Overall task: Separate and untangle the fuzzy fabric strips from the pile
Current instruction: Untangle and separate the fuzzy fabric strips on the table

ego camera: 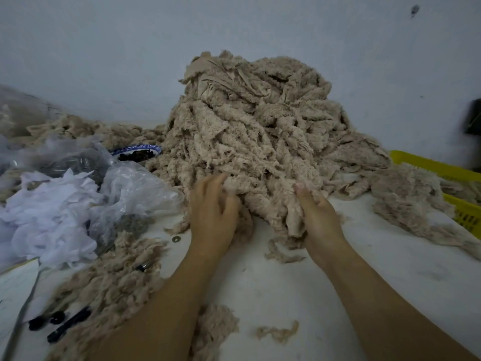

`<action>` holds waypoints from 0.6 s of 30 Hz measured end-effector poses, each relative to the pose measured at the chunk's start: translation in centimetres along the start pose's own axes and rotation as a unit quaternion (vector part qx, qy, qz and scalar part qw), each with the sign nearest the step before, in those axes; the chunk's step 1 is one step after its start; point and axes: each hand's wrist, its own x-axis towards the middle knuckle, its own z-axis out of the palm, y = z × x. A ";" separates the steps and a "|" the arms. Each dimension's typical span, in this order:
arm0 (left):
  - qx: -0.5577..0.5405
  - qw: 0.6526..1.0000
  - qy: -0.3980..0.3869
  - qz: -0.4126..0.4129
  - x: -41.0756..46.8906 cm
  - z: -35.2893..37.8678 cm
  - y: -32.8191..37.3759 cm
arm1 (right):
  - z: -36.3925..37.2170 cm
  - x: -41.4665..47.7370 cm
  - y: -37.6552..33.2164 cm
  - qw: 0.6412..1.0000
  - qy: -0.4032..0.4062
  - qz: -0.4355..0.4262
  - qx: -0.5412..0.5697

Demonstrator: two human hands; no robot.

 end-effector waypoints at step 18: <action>-0.617 0.701 -0.115 -0.339 0.3 -0.8 2.0 | 1.6 -1.7 1.7 0.924 -0.179 -0.088 -0.327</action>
